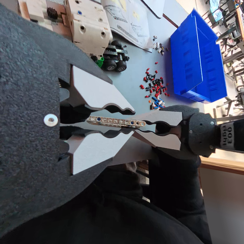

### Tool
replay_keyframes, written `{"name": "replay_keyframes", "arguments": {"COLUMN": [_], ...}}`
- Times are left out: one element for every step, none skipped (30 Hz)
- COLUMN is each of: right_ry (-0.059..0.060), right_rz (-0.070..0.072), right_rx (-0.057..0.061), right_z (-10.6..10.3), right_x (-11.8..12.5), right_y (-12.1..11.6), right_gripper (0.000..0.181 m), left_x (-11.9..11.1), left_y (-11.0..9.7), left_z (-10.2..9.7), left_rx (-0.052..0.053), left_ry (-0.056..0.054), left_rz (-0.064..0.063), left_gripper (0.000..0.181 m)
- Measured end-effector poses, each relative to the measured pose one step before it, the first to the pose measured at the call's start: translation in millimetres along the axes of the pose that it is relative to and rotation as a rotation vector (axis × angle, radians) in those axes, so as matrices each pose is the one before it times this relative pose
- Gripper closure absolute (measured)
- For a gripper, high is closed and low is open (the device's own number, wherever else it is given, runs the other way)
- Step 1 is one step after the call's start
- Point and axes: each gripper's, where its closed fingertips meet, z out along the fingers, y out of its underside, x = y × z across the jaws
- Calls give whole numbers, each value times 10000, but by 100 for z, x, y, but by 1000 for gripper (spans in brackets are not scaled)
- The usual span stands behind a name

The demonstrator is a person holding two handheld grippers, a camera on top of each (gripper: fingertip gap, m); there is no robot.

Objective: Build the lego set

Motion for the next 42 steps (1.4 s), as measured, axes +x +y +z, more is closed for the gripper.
{"name": "replay_keyframes", "arguments": {"right_ry": [11, 14, 41, -11, -5, 218, 216, 129, 12, -76, 37, 94, -54, -25, 85, -20, -234, 47, 303, 74, 141, 431, 529, 452, 407, 350, 180, -174, -561, -380, -343, -251, -27, 195, 382, 56, -365, -397, -137, 29, 117, 2], "right_rz": [-121, -40, -116, -56, -117, -298, -323, -191, -34, 30, -145, -224, -148, -63, -118, 30, 346, 354, 205, 434, 587, 472, 278, 202, 302, 538, 829, 1099, 1288, 1307, 1006, 708, 438, 138, -19, -23, 32, 21, -69, -214, -255, -136], "right_rx": [7, -24, -13, 30, 38, 24, 13, 72, 198, 103, -157, -304, -149, -79, -3, 11, 2, 115, 265, 230, 233, 179, 138, 255, 471, 523, 487, 439, 447, 366, 235, 205, 247, 84, -299, -162, 270, 301, 231, 130, -33, -41], "right_z": [-111, -99, -101, -135, -98, -40, -35, -64, -98, -91, 16, 65, 9, 6, -20, 49, 93, -5, -10, 95, -2, -315, -625, -826, -873, -750, -427, -46, 257, 445, 443, 302, 104, 94, 133, 89, -21, -1, -47, -70, -43, -48], "right_x": [-129, -50, -19, -62, -135, 66, 37, 41, -3, -91, -33, -32, -212, -118, 35, 27, 30, 479, 718, 480, 661, 1062, 1156, 918, 705, 507, 174, -355, -891, -457, -197, 2, 292, 432, 618, 91, -591, -654, -272, -43, 172, 95], "right_y": [-113, -51, -3, -36, -70, -86, -93, -174, -264, -167, 117, 251, 44, -7, -32, 96, 250, 37, -249, -291, -389, -455, -534, -742, -976, -853, -514, -151, 120, 481, 559, 386, 84, 201, 595, 333, -221, -295, -223, -2, 302, 289], "right_gripper": [174, 174, 174, 174, 174, 174, 174, 174, 174, 174, 175, 175, 175, 175, 175, 175, 175, 175, 174, 174, 171, 167, 161, 152, 145, 146, 146, 145, 139, 131, 120, 116, 117, 116, 115, 112, 113, 113, 118, 122, 129, 135], "left_x": [75, 89, 225, 201, 263, 194, 85, 57, 46, 54, 62, 100, 196, 169, 45, -9, -132, -414, -622, -649, -808, -902, -925, -1073, -1220, -1068, -688, -276, -50, 95, 306, 472, 432, 423, 365, 191, 314, 438, 201, 184, 121, 102], "left_y": [134, 82, -57, -98, -77, -41, -27, -79, -191, -134, 126, 273, 150, 46, 14, 59, 149, -8, -178, -149, -301, -552, -582, -535, -436, -230, -45, 176, 259, 318, 376, 253, 97, -7, -222, -280, -94, -36, -155, -227, -197, -206], "left_z": [441, 317, 158, 54, -3, -20, -53, -85, -98, -69, 31, 107, 56, 14, 25, 76, 143, 73, -73, -202, -234, -184, -181, -277, -337, -259, -127, 14, 119, 189, 257, 232, 171, 80, -49, -132, -53, 5, -63, -91, -95, -88], "left_rx": [-289, -174, -41, -1, -14, -67, -113, -120, -94, -121, -247, -276, -143, -42, -1, -50, -76, 96, 288, 322, 434, 602, 625, 610, 550, 426, 306, 156, 64, -38, -156, -130, -87, -76, 22, 27, -91, -91, 47, 107, 69, 63], "left_ry": [-117, -19, 119, 130, 180, 112, 0, -26, -20, 12, 35, 55, 125, 98, 36, -32, -119, -200, -178, -112, -256, -402, -460, -564, -631, -553, -416, -309, -310, -330, -283, -261, -323, -327, -341, -397, -205, -46, -128, -69, -11, 23], "left_rz": [272, 197, 94, 46, 67, 136, 226, 202, 119, 84, 95, 96, 16, -23, -27, 31, 72, -58, -281, -332, -292, -335, -336, -294, -384, -488, -361, -127, 54, 225, 408, 549, 603, 595, 639, 657, 591, 396, 210, 94, 10, -35], "left_gripper": [164, 172, 174, 174, 174, 174, 174, 174, 174, 174, 174, 174, 174, 174, 174, 174, 174, 174, 174, 174, 175, 175, 175, 175, 175, 175, 175, 175, 175, 175, 175, 175, 175, 175, 176, 176, 176, 176, 176, 175, 175, 175]}}
